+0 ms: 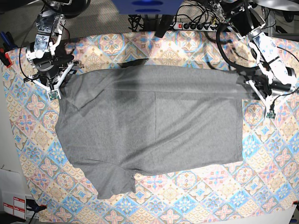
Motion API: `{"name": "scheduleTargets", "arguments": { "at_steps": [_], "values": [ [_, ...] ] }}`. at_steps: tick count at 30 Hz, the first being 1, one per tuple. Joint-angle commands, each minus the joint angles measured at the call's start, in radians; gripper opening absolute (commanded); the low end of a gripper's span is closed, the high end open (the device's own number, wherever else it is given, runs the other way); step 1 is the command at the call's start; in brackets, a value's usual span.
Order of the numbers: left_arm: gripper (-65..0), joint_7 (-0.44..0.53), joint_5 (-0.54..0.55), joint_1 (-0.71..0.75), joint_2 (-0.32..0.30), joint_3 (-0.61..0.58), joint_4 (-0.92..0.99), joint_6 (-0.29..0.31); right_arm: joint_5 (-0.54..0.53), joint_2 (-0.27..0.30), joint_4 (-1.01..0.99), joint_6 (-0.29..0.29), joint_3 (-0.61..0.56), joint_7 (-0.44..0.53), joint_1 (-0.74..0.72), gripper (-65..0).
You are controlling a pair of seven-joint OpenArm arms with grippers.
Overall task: Fold the T-shirt properly
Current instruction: 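Grasp the shirt sides and fold the collar half over the body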
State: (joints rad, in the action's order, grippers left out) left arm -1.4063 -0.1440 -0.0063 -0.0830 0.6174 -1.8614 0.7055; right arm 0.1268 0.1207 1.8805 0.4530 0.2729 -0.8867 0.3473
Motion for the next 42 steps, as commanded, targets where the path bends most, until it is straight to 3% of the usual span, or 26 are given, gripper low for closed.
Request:
{"name": "scheduleTargets", "arguments": {
  "at_steps": [1,14,20,42],
  "values": [
    [-65.0,0.01,-0.042,-0.027,-0.014,0.002,-0.014,-0.007,0.01,0.01,0.02,-0.007,0.009,0.011,-0.007,-65.0],
    [-65.0,0.01,-0.059,-0.05,-0.008,0.002,0.082,-0.007,0.01,0.007,0.012,-0.007,0.033,0.004,-0.152,-64.9],
    [-65.0,0.01,-0.062,-0.111,-0.011,-0.001,0.108,-0.007,0.01,0.007,-0.057,-0.007,0.033,-0.067,-0.241,-64.9],
    [-65.0,0.01,-0.061,-0.237,-0.013,-0.02,0.243,-0.007,0.012,0.012,-0.238,-0.007,0.027,-0.071,-0.357,-64.9]
  ]
}}
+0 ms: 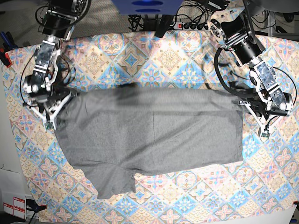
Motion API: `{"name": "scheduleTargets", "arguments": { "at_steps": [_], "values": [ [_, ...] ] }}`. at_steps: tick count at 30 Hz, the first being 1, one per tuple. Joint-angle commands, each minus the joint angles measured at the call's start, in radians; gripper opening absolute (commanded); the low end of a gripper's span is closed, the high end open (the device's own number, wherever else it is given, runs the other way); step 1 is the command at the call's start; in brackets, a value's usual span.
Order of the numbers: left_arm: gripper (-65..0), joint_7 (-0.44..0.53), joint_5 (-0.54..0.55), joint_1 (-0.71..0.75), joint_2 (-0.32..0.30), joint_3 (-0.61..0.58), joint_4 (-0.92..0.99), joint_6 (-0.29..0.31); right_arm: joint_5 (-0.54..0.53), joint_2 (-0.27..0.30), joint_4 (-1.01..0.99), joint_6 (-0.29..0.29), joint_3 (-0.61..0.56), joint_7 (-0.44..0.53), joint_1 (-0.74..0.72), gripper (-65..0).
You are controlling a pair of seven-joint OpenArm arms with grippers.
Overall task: Fold the T-shirt properly
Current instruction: 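Grasp the shirt sides and fold the collar half over the body, then lower the folded edge with both grippers and release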
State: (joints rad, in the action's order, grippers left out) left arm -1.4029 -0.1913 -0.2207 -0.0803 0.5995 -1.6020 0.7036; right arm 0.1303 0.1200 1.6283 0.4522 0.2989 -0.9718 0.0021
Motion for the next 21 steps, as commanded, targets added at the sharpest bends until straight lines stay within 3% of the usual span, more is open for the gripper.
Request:
{"name": "scheduleTargets", "arguments": {
  "at_steps": [1,12,21],
  "values": [
    [-65.0,0.007,-0.014,-0.033,-0.016,-0.01,-0.016,-0.005,0.009,0.013,0.003,-0.007,0.001,0.015,-0.014,-64.9],
    [-65.0,0.017,-0.014,-0.038,-0.014,-0.011,0.078,-0.005,0.009,0.014,-0.009,-0.007,0.0,0.015,-0.07,-64.9],
    [-65.0,0.052,-0.014,-0.039,-0.016,-0.01,0.125,-0.005,0.01,0.034,-0.208,-0.007,-0.005,0.023,-0.153,-64.9]
  ]
}}
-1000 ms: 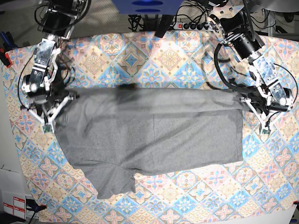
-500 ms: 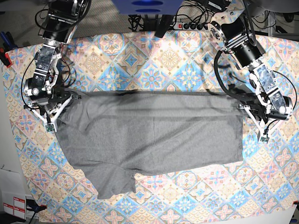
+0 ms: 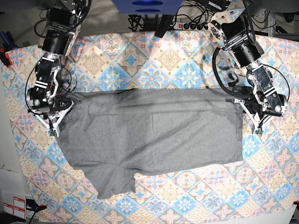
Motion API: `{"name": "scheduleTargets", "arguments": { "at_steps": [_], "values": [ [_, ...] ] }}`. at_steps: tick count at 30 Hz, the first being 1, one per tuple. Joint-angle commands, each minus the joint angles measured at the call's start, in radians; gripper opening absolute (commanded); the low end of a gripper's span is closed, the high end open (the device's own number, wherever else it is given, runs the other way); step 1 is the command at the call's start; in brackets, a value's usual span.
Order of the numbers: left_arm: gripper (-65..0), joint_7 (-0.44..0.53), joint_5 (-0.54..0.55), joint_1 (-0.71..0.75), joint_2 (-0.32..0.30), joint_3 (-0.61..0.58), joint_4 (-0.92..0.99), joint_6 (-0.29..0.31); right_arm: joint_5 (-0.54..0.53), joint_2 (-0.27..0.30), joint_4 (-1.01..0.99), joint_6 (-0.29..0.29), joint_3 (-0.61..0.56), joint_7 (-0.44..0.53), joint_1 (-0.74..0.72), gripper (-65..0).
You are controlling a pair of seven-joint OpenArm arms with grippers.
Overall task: Fold the T-shirt properly
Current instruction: 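Lower the folded edge with both grippers and release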
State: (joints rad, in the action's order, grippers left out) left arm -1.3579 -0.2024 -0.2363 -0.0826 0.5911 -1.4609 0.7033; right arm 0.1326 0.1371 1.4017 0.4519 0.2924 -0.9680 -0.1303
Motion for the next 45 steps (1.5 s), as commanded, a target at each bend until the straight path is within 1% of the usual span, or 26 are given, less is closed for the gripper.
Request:
{"name": "scheduleTargets", "arguments": {
  "at_steps": [1,9,15,22,25,30,33,36,38,41,45],
  "values": [
    [-65.0,0.007,-0.001,-0.025,-0.013,-0.001,-0.016,-0.005,0.008,0.019,0.006,-0.006,-0.008,0.021,-0.029,-64.9],
    [-65.0,0.008,-0.001,-0.045,-0.009,-0.001,-0.016,-0.005,0.009,0.019,-0.012,-0.006,-0.038,0.021,-0.079,-64.9],
    [-65.0,0.065,-0.001,-0.064,-0.013,-0.001,0.053,-0.005,0.009,0.039,-0.083,-0.006,-0.065,0.022,-0.127,-64.9],
    [-65.0,0.102,0.007,-0.065,-0.009,-0.001,0.075,-0.005,0.009,0.04,-0.169,-0.006,-0.069,0.094,-0.147,-64.9],
    [-65.0,0.119,0.005,-0.065,-0.009,-0.001,0.075,-0.005,0.009,0.04,-0.22,-0.006,-0.071,0.116,-0.179,-64.9],
    [-65.0,0.122,0.005,-0.067,-0.009,0.002,0.075,-0.005,0.009,0.04,-0.273,-0.006,-0.071,0.159,-0.219,-64.9],
    [-65.0,0.125,0.007,-0.068,-0.009,0.025,0.075,-0.005,0.009,0.04,-0.278,-0.006,-0.072,0.168,-0.236,-64.9],
    [-65.0,0.168,0.007,-0.068,-0.009,0.031,0.078,-0.005,0.009,0.04,-0.279,-0.006,-0.072,0.168,-0.249,-64.9],
    [-65.0,0.177,0.007,-0.067,-0.009,0.028,0.107,-0.005,0.011,0.04,-0.279,-0.008,-0.072,0.168,-0.249,-64.9],
    [-65.0,0.206,0.008,-0.068,-0.009,0.033,0.157,-0.005,0.077,0.037,-0.287,-0.008,-0.065,0.174,-0.249,-64.9],
    [-65.0,0.231,0.008,-0.068,-0.009,0.033,0.16,-0.005,0.164,0.034,-0.35,-0.008,-0.061,0.248,-0.249,-64.9]
  ]
}}
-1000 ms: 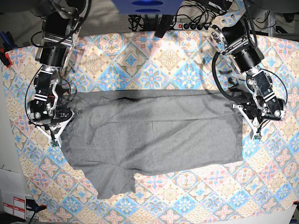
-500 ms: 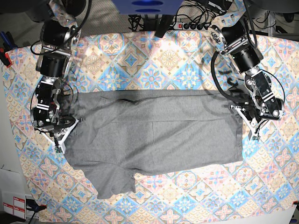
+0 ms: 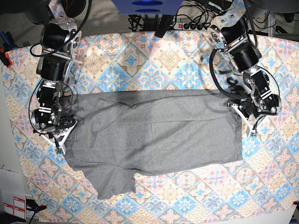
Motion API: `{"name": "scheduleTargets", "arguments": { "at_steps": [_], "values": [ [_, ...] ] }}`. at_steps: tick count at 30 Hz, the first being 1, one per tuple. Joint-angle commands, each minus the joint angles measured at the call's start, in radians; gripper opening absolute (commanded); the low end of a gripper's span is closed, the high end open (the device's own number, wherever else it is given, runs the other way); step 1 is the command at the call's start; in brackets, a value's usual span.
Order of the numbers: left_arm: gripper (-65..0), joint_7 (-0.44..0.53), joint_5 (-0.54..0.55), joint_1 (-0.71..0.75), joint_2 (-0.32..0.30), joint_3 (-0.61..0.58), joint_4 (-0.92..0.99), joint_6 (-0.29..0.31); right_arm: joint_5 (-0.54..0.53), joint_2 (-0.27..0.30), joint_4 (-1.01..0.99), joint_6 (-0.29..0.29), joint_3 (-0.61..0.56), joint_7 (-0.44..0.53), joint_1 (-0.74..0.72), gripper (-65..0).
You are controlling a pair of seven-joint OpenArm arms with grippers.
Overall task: Fold the T-shirt properly
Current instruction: 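Lower the folded edge with both grippers and release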
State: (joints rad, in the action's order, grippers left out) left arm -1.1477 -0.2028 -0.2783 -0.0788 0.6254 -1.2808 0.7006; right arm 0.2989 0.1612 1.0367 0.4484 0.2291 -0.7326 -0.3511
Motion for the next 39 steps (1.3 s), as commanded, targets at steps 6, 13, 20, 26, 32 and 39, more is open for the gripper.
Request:
{"name": "scheduleTargets", "arguments": {
  "at_steps": [6,13,20,26,32,39],
  "values": [
    [-65.0,0.022,0.009,-0.025,-0.013,0.0,-0.02,-0.002,0.015,0.01,-0.032,-0.004,0.002,0.054,-0.027,-64.6],
    [-52.9,0.024,0.009,-0.019,-0.013,0.02,-0.021,-0.002,0.015,0.01,0.024,-0.004,0.0,0.054,-0.024,-55.1],
    [-38.8,0.025,0.003,-0.017,-0.019,0.083,-0.023,-0.002,0.016,0.01,0.107,-0.004,-0.007,0.054,-0.021,-36.5],
    [-37.3,0.025,0.007,-0.017,-0.039,0.084,-0.026,-0.002,0.016,0.01,0.146,-0.004,-0.003,0.055,-0.019,-33.2],
    [-37.4,0.025,0.007,-0.019,-0.042,0.084,-0.026,-0.002,0.016,0.01,0.231,-0.004,0.0,0.075,-0.009,-32.9],
    [-37.3,0.024,0.012,0.006,-0.037,0.087,-0.11,-0.002,0.016,0.01,0.261,-0.004,0.002,0.09,0.022,-32.9]
  ]
}}
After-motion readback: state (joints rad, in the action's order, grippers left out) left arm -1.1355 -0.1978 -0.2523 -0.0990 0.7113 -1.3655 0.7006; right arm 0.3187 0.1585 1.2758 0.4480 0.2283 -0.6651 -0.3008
